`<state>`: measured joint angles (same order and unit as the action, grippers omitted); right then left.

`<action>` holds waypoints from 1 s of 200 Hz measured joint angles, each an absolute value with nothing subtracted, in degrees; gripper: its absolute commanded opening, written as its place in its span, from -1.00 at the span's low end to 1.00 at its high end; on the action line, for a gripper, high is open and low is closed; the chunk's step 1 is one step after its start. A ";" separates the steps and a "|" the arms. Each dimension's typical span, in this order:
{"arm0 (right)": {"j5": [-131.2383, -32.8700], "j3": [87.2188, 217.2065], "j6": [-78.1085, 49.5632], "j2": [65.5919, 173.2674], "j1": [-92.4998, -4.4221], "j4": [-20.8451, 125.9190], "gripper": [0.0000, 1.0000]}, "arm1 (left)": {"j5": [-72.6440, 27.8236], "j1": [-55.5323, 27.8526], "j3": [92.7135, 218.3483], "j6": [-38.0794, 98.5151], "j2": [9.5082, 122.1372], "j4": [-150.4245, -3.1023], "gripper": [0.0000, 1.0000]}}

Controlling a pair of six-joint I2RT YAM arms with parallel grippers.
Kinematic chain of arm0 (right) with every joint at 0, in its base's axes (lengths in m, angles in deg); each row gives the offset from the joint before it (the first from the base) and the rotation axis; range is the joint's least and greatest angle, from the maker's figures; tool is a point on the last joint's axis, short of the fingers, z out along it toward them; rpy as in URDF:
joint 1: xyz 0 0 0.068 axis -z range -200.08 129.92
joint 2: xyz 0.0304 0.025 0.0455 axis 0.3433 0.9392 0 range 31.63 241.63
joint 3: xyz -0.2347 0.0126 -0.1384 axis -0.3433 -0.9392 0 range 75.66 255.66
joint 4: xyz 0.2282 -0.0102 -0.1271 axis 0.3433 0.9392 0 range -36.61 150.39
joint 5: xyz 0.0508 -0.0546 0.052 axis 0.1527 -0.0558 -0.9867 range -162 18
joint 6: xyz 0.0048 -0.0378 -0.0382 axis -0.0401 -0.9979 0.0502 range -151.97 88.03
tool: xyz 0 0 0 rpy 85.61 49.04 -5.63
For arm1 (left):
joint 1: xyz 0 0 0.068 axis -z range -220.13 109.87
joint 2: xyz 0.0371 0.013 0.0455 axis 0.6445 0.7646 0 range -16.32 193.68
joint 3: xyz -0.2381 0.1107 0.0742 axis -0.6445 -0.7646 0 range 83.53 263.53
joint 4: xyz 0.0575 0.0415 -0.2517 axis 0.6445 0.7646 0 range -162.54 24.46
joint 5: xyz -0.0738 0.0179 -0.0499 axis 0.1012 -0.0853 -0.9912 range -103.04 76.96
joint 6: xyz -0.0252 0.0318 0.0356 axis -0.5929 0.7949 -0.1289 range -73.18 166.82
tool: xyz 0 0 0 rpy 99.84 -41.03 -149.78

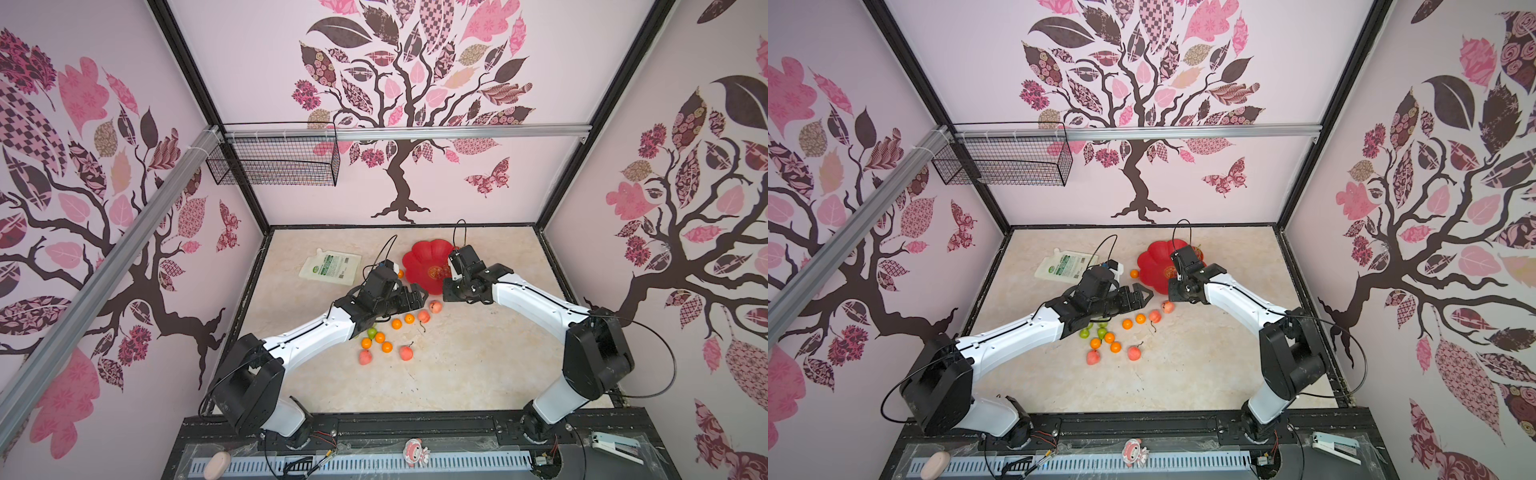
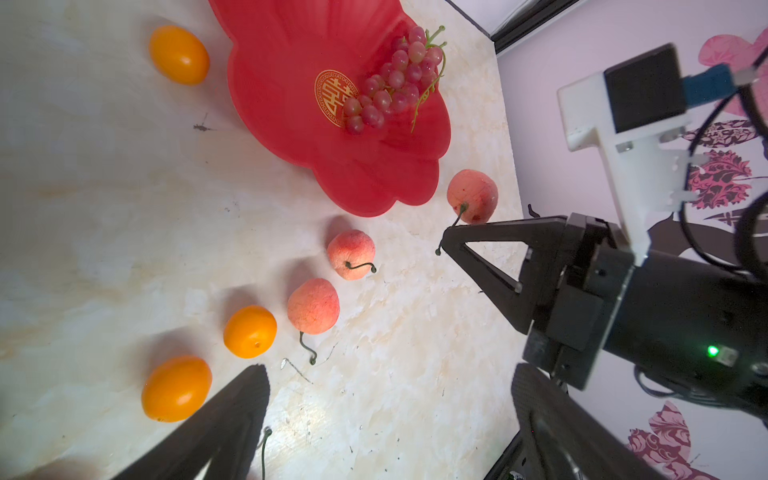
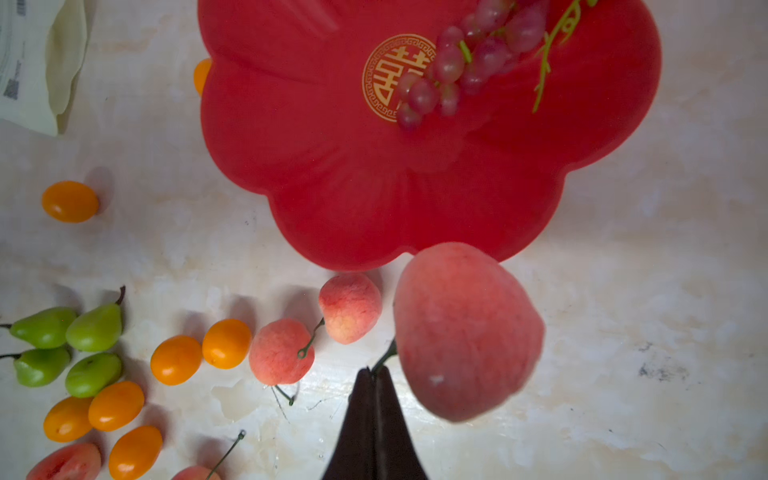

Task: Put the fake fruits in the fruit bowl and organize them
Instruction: 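Lift the peach and carry it over the red bowl with right gripper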

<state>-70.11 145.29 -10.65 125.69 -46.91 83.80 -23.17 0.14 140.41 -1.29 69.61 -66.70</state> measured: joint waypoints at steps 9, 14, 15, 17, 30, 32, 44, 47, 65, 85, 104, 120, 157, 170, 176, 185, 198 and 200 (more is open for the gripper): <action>-70.46 146.29 -10.00 127.20 -45.95 83.76 -1.00 | -23.76 -0.58 141.24 -1.25 70.27 -66.78 0.89; -70.72 146.86 -9.73 128.01 -45.44 83.76 -1.00 | -24.02 -0.93 141.62 -1.23 70.55 -66.87 0.89; -70.74 146.97 -9.69 128.12 -45.38 83.76 -1.00 | -24.09 -1.04 141.68 -1.23 70.64 -66.89 0.89; -70.90 147.19 -9.62 128.51 -45.18 83.69 -1.00 | -24.18 -1.21 141.79 -1.21 70.77 -66.98 0.89; -71.62 148.63 -8.97 130.59 -44.07 83.54 -1.00 | -24.74 -2.13 142.49 -1.18 71.45 -66.98 0.89; -71.79 148.89 -8.95 130.87 -43.89 83.52 -1.00 | -24.81 -2.22 142.58 -1.18 71.51 -66.98 0.89; -72.32 150.07 -8.53 132.57 -43.13 83.15 -1.00 | -25.11 -2.85 143.34 -1.14 72.32 -66.92 0.90; -72.38 150.40 -8.40 132.95 -42.95 83.12 -1.00 | -25.20 -2.96 143.54 -1.12 72.50 -66.92 0.90; -73.02 152.63 -7.92 135.63 -42.06 82.84 -1.00 | -25.49 -3.18 145.16 -1.05 74.05 -66.92 0.89; -73.56 154.49 -7.68 138.28 -41.44 82.36 -1.00 | -25.90 -3.18 147.08 -0.77 76.04 -66.96 0.89; -74.24 155.58 -7.35 140.44 -40.90 81.90 -1.00 | -25.97 -3.27 148.35 -0.62 77.54 -66.94 0.90; -74.81 156.28 -7.07 141.95 -40.87 81.77 -1.00 | -26.01 -3.53 149.24 -0.51 78.57 -66.96 0.90; -75.25 157.83 -6.65 145.27 -40.79 81.44 -1.00 | -26.45 -4.12 150.27 -0.46 80.58 -66.94 0.89; -75.25 157.90 -6.61 145.80 -40.59 81.44 -1.00 | -26.60 -4.14 150.40 -0.48 80.84 -66.92 0.89; -75.25 157.90 -6.61 146.02 -40.48 81.46 -1.00 | -26.67 -4.14 150.62 -0.51 81.00 -66.85 0.89; -75.23 157.92 -6.59 146.34 -40.28 81.44 -1.00 | -26.73 -4.14 151.01 -0.51 81.19 -66.87 0.89; -75.25 158.01 -6.48 146.87 -40.00 81.42 -1.00 | -26.84 -4.14 151.82 -0.48 81.39 -66.74 0.89; -75.25 158.01 -6.45 146.93 -39.93 81.44 -0.99 | -26.86 -4.14 152.00 -0.48 81.44 -66.74 0.89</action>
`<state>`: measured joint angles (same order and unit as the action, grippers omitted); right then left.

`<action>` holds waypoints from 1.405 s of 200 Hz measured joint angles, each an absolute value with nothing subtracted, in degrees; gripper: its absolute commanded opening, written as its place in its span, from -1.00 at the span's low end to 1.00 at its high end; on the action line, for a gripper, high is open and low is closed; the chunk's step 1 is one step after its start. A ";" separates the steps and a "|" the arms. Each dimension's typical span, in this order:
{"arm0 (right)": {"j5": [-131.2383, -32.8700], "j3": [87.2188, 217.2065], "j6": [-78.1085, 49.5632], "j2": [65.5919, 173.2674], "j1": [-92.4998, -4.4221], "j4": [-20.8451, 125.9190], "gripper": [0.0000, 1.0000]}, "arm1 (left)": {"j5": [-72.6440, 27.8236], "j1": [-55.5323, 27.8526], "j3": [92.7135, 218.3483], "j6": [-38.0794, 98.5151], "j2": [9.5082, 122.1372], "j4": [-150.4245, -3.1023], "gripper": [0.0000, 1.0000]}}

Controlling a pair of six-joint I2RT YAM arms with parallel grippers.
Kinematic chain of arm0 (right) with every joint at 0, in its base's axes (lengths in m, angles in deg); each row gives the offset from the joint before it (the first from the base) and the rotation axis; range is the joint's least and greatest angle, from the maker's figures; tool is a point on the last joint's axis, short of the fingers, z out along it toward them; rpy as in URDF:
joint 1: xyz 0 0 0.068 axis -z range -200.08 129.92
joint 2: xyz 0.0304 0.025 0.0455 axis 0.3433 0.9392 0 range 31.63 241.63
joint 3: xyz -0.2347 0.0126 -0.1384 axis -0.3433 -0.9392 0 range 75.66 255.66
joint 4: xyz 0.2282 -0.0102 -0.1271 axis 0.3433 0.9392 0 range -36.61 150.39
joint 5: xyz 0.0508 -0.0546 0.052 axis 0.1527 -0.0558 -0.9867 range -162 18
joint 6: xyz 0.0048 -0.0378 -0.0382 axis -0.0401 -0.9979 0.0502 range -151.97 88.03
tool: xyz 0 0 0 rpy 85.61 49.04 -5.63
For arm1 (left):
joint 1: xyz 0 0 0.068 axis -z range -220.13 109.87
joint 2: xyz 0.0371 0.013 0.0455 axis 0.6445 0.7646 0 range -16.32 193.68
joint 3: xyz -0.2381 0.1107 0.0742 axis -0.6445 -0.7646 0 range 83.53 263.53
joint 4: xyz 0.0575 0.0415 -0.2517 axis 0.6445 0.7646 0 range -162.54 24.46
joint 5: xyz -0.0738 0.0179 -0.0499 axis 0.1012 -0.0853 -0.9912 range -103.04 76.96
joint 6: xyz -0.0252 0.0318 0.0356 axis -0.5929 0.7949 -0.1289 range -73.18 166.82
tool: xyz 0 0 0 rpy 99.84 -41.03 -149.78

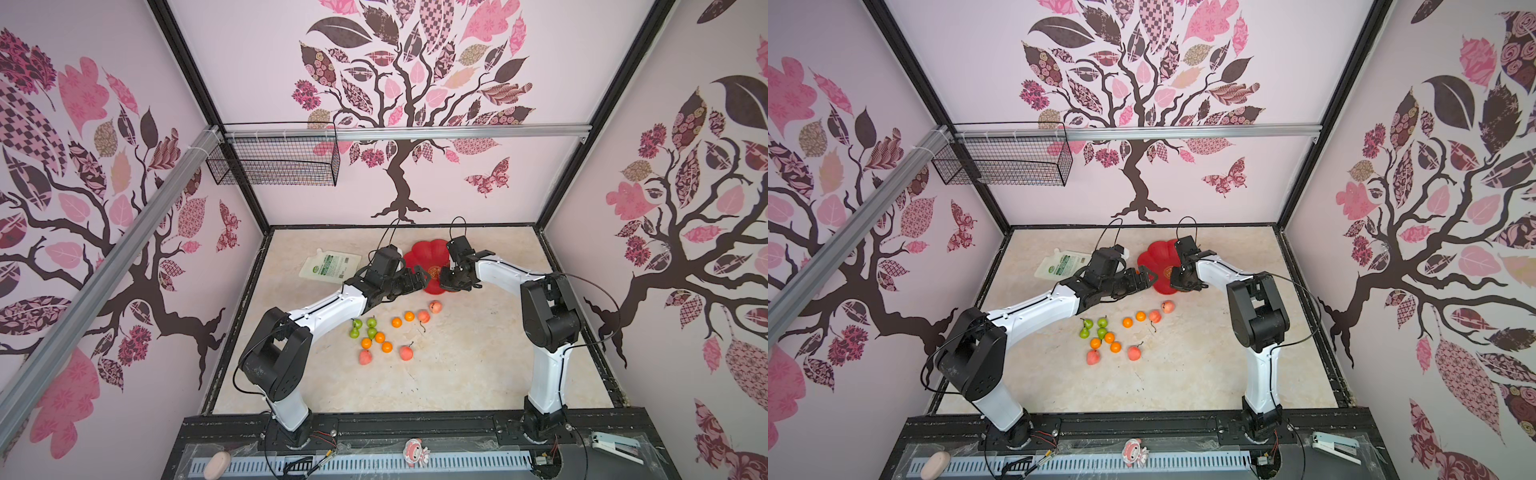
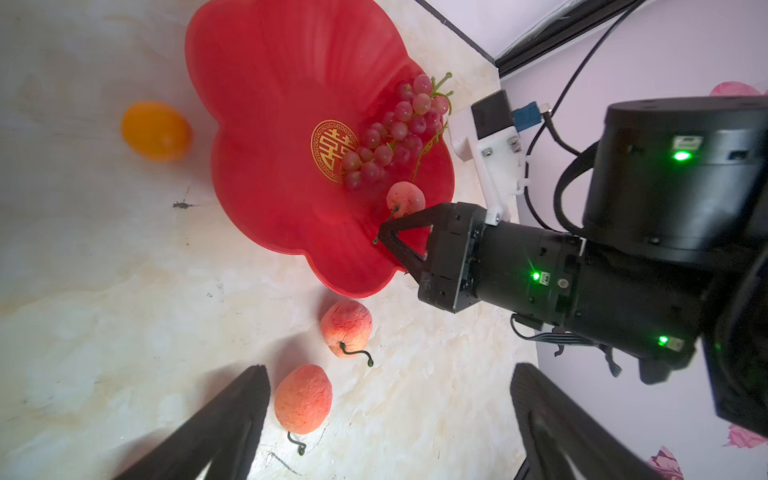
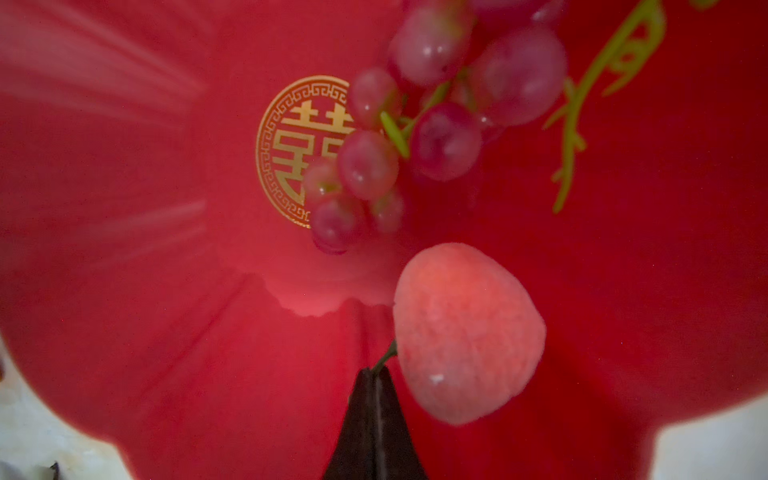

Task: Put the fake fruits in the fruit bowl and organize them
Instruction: 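Lift the peach and carry it over the red bowl with right gripper, then release the peach into the bowl beside the grapes, then move the right gripper to another pink peach and grasp it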

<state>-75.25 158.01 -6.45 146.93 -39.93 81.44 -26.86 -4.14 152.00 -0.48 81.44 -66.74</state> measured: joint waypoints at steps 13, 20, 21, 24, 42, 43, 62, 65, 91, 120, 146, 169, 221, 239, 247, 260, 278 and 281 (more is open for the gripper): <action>-75.25 158.03 -6.43 147.22 -39.76 81.44 -0.93 | -26.86 -4.14 152.81 -0.44 81.48 -66.63 0.89; -75.25 158.05 -6.45 147.31 -39.76 81.46 -0.89 | -26.86 -4.14 153.24 -0.33 81.48 -66.59 0.89; -75.25 158.07 -6.43 147.33 -39.76 81.46 -0.89 | -26.86 -4.14 153.29 -0.31 81.48 -66.57 0.89; -75.25 158.07 -6.43 147.33 -39.76 81.46 -0.87 | -26.84 -4.14 153.51 -0.27 81.48 -66.48 0.89; -75.23 158.27 -6.52 147.33 -39.74 81.44 -0.77 | -26.80 -4.14 154.07 -0.07 81.48 -66.41 0.89; -75.23 158.29 -6.48 147.33 -39.74 81.44 -0.76 | -26.75 -4.14 154.12 -0.07 81.48 -66.39 0.90; -75.23 158.68 -6.74 147.31 -39.76 81.57 -0.70 | -26.60 -4.14 154.23 0.00 81.48 -65.98 0.90; -75.20 158.77 -6.63 147.31 -39.76 81.59 -0.68 | -26.58 -4.14 154.25 0.06 81.48 -65.84 0.91; -74.94 158.99 -7.00 147.13 -39.74 81.81 -0.55 | -26.40 -4.14 154.36 0.59 81.28 -64.69 0.92; -74.24 157.66 -7.50 145.06 -39.76 81.22 -0.43 | -26.10 -4.12 154.36 1.33 79.42 -63.00 0.92; -73.46 152.34 -7.83 138.26 -39.93 79.85 -0.37 | -25.77 -3.86 154.29 2.42 75.51 -62.61 0.91; -73.37 147.41 -8.33 131.24 -40.59 77.97 -0.36 | -25.73 -3.03 152.92 4.04 70.94 -62.57 0.91; -71.88 138.49 -12.29 120.66 -49.01 76.54 -0.35 | -25.64 -1.83 142.56 6.55 58.62 -60.31 0.92; -71.16 137.81 -13.58 120.62 -52.68 77.38 -0.35 | -25.44 -1.83 138.82 5.85 55.97 -59.99 0.92; -70.70 137.83 -14.08 120.66 -53.99 78.01 -0.35 | -25.20 -1.83 136.83 5.13 54.79 -60.05 0.92; -70.02 137.98 -14.43 120.79 -55.06 78.69 -0.35 | -24.50 -1.85 133.72 3.73 53.11 -60.01 0.92; -69.15 138.25 -14.43 121.82 -55.17 79.15 -0.35 | -23.85 -2.26 130.75 1.83 51.60 -60.12 0.93; -69.06 138.33 -14.43 122.24 -55.15 79.19 -0.35 | -23.85 -2.46 130.29 1.48 51.34 -60.31 0.94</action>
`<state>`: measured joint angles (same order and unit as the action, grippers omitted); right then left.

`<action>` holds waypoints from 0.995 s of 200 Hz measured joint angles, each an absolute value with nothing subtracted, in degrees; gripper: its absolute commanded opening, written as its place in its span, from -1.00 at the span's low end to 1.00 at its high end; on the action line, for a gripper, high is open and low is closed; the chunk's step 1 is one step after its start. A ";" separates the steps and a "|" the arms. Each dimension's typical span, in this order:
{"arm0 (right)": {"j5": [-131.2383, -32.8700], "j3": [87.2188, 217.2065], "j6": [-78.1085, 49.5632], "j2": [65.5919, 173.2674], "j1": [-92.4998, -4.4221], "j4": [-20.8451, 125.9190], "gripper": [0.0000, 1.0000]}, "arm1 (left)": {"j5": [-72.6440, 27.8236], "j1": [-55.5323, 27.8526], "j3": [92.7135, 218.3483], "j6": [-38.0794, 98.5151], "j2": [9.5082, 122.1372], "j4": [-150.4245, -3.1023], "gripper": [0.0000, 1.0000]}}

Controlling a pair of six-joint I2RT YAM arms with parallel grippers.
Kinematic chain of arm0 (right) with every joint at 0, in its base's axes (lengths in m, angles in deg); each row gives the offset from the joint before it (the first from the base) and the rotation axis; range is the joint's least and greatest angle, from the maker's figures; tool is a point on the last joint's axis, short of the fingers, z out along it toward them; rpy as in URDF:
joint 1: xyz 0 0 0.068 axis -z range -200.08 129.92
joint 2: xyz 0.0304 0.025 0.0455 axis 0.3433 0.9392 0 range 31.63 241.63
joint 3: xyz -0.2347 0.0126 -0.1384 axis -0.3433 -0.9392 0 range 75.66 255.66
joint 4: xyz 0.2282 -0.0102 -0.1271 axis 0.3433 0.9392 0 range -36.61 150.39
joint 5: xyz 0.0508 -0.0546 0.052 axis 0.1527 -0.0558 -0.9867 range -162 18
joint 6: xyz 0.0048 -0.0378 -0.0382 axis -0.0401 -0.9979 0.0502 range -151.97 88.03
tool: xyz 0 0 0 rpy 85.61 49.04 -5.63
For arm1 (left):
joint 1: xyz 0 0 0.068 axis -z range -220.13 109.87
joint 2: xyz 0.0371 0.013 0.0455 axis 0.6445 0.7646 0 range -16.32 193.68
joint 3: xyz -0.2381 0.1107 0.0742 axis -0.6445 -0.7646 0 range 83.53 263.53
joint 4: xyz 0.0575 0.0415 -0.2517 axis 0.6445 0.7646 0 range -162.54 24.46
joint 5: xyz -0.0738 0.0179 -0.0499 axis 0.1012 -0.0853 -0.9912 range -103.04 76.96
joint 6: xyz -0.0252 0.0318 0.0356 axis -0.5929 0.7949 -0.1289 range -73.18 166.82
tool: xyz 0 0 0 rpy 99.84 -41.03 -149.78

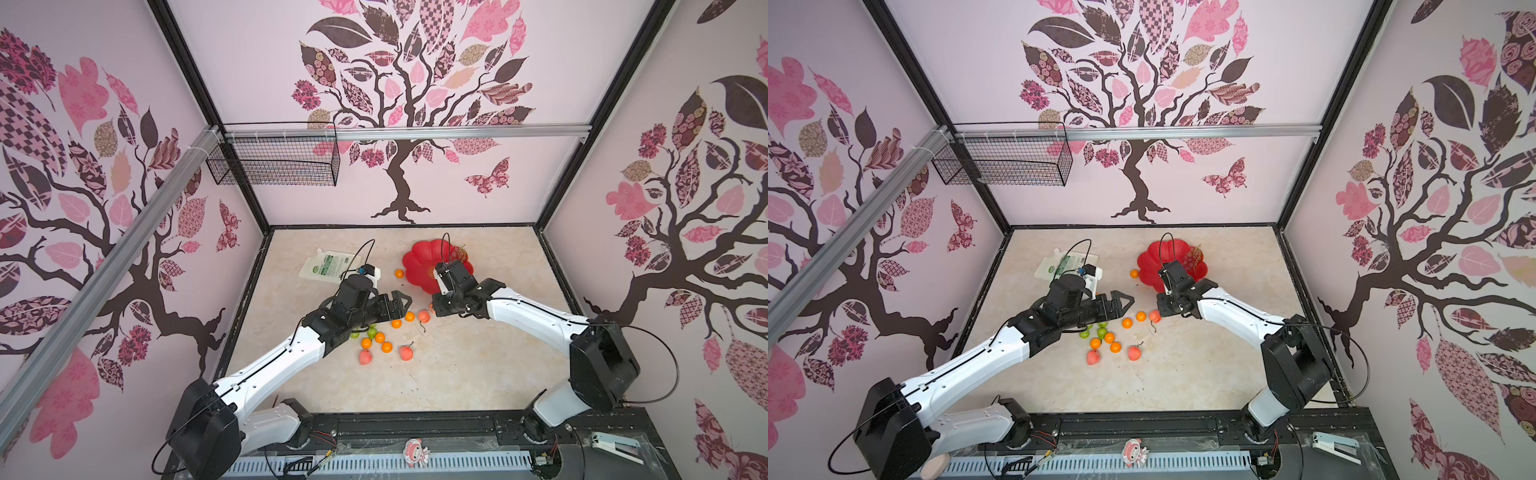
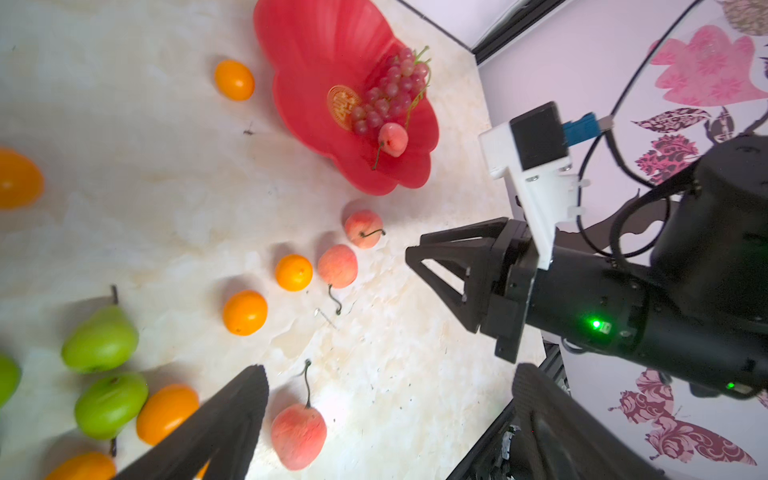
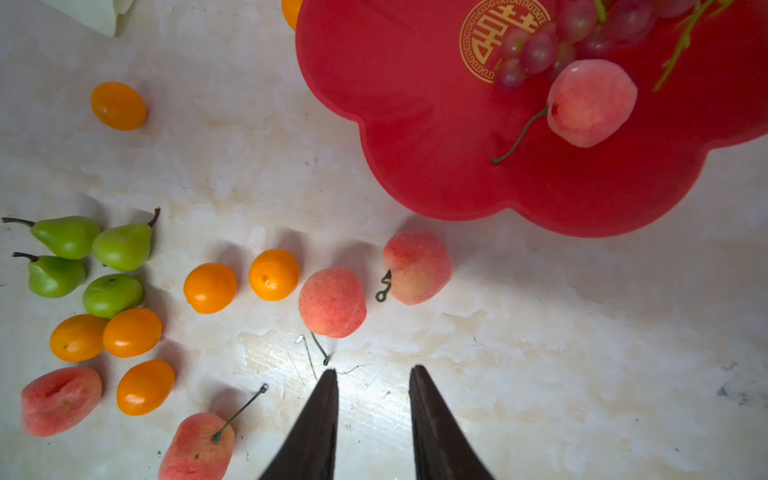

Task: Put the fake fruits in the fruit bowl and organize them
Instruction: 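Move the right gripper to another pink peach and grasp it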

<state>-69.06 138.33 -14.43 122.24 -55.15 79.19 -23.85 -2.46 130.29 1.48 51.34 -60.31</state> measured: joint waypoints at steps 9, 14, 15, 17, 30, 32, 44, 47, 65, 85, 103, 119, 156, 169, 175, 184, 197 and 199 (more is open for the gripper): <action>-68.82 138.60 -14.43 123.29 -55.15 79.30 -0.35 | -24.02 -3.16 129.29 0.48 50.81 -60.84 0.95; -68.73 138.79 -14.43 123.99 -55.15 79.39 -0.35 | -24.26 -3.70 128.79 0.08 50.53 -61.17 0.95; -68.76 138.82 -14.43 124.07 -55.15 79.36 -0.34 | -24.26 -3.79 128.72 0.00 50.49 -61.25 0.95; -68.76 138.88 -14.45 124.31 -55.15 79.39 -0.34 | -24.28 -4.01 128.57 -0.18 50.40 -61.36 0.95; -68.82 139.41 -14.43 125.86 -55.04 79.54 -0.34 | -24.81 -5.39 128.06 -1.05 50.09 -62.13 0.96; -68.80 139.47 -14.43 126.06 -55.04 79.54 -0.34 | -24.87 -5.56 128.02 -1.16 50.09 -62.26 0.96; -68.80 139.97 -14.43 127.07 -55.04 79.71 -0.34 | -25.51 -6.50 128.02 -1.47 50.09 -63.02 0.96; -68.82 140.10 -14.43 127.29 -55.04 79.71 -0.34 | -25.68 -6.68 128.02 -1.56 50.09 -63.20 0.95; -68.82 140.96 -14.45 128.23 -55.04 79.74 -0.33 | -26.58 -7.44 128.02 -1.99 50.11 -64.12 0.96; -69.00 142.16 -14.65 129.08 -55.04 79.60 -0.32 | -27.30 -7.64 128.02 -2.58 50.31 -65.01 0.95; -69.06 143.08 -15.15 130.06 -55.04 79.25 -0.32 | -27.45 -7.64 128.02 -2.74 50.70 -65.56 0.96; -69.00 143.71 -15.44 131.33 -55.04 79.08 -0.32 | -27.41 -7.70 128.02 -2.78 50.84 -65.56 0.96; -68.45 145.15 -16.01 134.06 -55.04 79.25 -0.33 | -27.43 -7.95 128.02 -2.85 50.86 -65.63 0.97; -68.14 145.79 -16.42 134.78 -55.04 79.30 -0.34 | -27.39 -7.97 128.02 -2.82 50.86 -65.60 0.97; -68.03 145.98 -16.60 135.04 -55.04 79.28 -0.35 | -27.34 -7.99 128.02 -2.80 50.86 -65.60 0.96; -67.82 146.25 -16.77 135.33 -55.04 79.30 -0.36 | -27.30 -8.01 128.02 -2.78 50.86 -65.60 0.96; -67.62 146.60 -16.95 135.63 -55.04 79.30 -0.36 | -27.28 -8.01 128.02 -2.69 50.99 -65.60 0.97; -67.58 146.62 -16.99 135.66 -55.04 79.28 -0.37 | -27.28 -8.01 128.02 -2.69 51.01 -65.58 0.96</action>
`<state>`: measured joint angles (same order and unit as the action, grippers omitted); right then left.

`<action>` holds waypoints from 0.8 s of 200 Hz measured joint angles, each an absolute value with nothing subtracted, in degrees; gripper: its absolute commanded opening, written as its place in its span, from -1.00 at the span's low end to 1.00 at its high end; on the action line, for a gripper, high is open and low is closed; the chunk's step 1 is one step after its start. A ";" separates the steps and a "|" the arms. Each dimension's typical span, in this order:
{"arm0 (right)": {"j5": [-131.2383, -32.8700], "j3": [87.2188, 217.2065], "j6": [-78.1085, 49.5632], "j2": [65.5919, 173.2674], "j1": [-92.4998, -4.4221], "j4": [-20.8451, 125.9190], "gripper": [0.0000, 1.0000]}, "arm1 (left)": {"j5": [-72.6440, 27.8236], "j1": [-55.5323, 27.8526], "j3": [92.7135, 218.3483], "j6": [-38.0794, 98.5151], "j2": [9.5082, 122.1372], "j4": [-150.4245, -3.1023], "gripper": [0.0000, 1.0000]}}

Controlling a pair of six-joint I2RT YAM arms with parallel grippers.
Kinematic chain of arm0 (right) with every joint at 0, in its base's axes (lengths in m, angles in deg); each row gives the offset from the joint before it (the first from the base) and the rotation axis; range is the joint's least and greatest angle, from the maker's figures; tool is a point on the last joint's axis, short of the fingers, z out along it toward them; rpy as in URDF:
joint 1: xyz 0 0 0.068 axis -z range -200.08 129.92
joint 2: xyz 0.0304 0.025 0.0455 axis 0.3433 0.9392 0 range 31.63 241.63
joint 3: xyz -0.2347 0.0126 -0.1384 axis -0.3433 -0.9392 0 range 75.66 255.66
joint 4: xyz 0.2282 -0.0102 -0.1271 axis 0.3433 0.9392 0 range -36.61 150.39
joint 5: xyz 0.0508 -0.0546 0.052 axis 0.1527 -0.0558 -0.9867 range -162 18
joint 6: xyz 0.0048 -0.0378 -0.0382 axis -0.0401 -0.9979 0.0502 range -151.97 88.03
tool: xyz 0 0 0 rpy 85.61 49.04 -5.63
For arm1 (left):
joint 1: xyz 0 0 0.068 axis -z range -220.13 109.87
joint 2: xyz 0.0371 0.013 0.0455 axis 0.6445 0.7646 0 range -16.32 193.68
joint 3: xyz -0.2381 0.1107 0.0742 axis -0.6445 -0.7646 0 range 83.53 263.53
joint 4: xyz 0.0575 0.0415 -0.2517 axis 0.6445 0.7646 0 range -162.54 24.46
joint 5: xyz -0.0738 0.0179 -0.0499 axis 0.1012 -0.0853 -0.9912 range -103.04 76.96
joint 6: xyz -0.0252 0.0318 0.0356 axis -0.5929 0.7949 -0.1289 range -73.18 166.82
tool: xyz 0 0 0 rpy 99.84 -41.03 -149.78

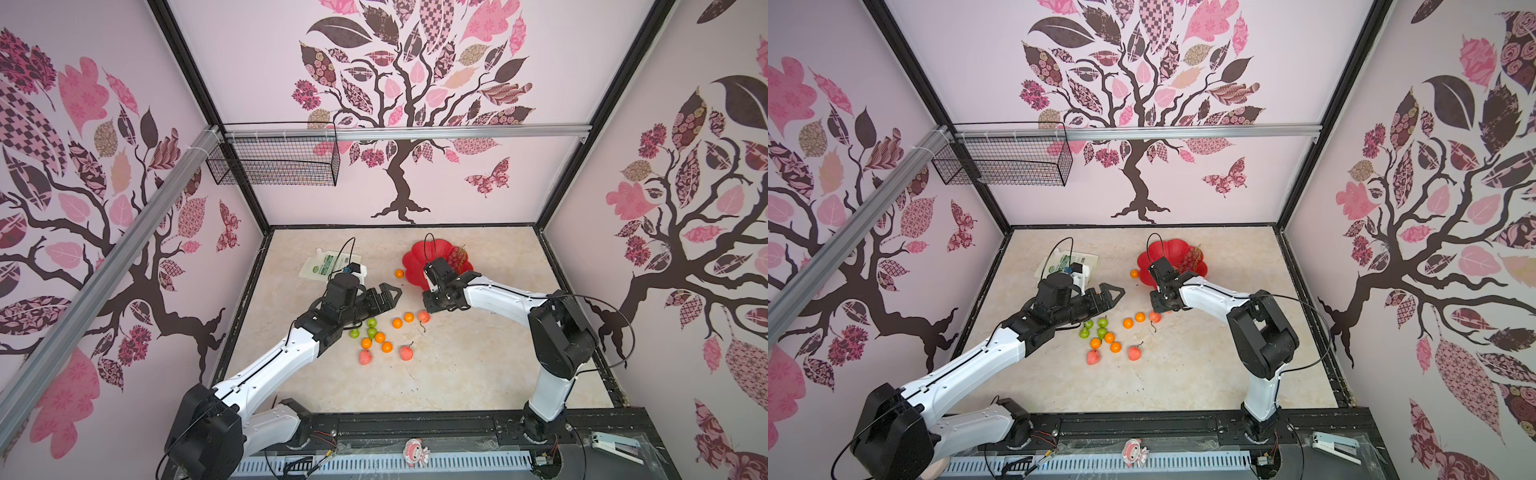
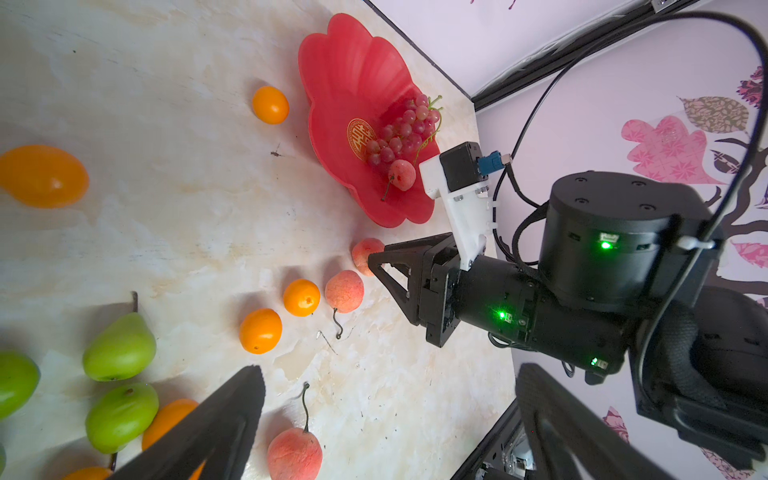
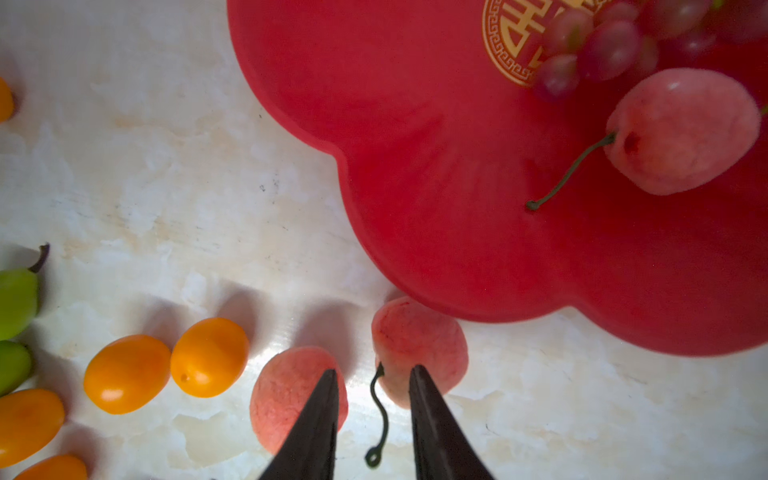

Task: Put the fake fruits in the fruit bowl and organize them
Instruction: 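Move the right gripper to another pink peach and grasp it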

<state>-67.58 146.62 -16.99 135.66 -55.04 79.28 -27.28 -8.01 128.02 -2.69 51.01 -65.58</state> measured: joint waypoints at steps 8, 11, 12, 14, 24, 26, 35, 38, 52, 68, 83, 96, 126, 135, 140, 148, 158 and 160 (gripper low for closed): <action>-67.42 146.77 -17.05 135.72 -55.04 79.30 -0.38 | -27.30 -8.01 128.02 -2.67 51.16 -65.58 0.96; -67.38 146.84 -17.03 135.74 -55.04 79.32 -0.38 | -27.30 -8.01 128.02 -2.67 51.21 -65.58 0.96; -67.38 146.86 -17.05 135.74 -55.04 79.30 -0.39 | -27.30 -8.01 128.02 -2.67 51.23 -65.58 0.97; -67.31 146.88 -17.08 135.79 -55.04 79.30 -0.39 | -27.30 -8.01 128.02 -2.67 51.25 -65.58 0.96; -67.23 147.19 -17.12 136.07 -55.04 79.30 -0.42 | -27.30 -8.01 128.02 -2.65 51.43 -65.58 0.97; -67.20 147.27 -17.14 136.16 -55.04 79.34 -0.42 | -27.30 -8.01 128.02 -2.63 51.45 -65.56 0.97; -67.12 147.47 -17.27 136.44 -55.04 79.25 -0.44 | -27.30 -8.01 128.02 -2.63 51.51 -65.49 0.97; -67.09 147.49 -17.27 136.51 -55.04 79.28 -0.45 | -27.28 -8.01 128.02 -2.63 51.51 -65.47 0.97; -67.03 147.49 -17.40 136.55 -55.02 79.32 -0.49 | -27.30 -8.08 128.02 -2.56 51.51 -65.45 0.96; -67.01 147.51 -17.51 136.55 -54.97 79.32 -0.53 | -27.30 -8.16 128.02 -2.47 51.56 -65.41 0.96; -66.99 147.51 -17.69 136.55 -54.91 79.32 -0.56 | -27.30 -8.27 128.02 -2.45 51.69 -65.41 0.97; -66.96 147.51 -17.71 136.55 -54.89 79.32 -0.59 | -27.30 -8.29 128.02 -2.45 51.86 -65.39 0.96; -66.79 147.51 -17.73 136.55 -54.89 79.32 -0.66 | -27.34 -8.36 128.02 -2.45 52.19 -65.39 0.97; -66.74 147.51 -17.91 136.55 -54.89 79.32 -0.70 | -27.39 -8.38 128.02 -2.45 52.26 -65.41 0.97; -66.72 147.51 -17.80 136.55 -54.89 79.32 -0.72 | -27.43 -8.38 128.02 -2.45 52.28 -65.41 0.97; -66.64 147.51 -17.91 136.55 -54.89 79.32 -0.74 | -27.48 -8.38 128.02 -2.45 52.34 -65.41 0.97; -66.59 147.51 -17.86 136.53 -54.89 79.32 -0.75 | -27.56 -8.38 128.02 -2.43 52.50 -65.39 0.97; -66.59 147.51 -17.84 136.53 -54.89 79.32 -0.76 | -27.61 -8.38 128.02 -2.43 52.52 -65.39 0.97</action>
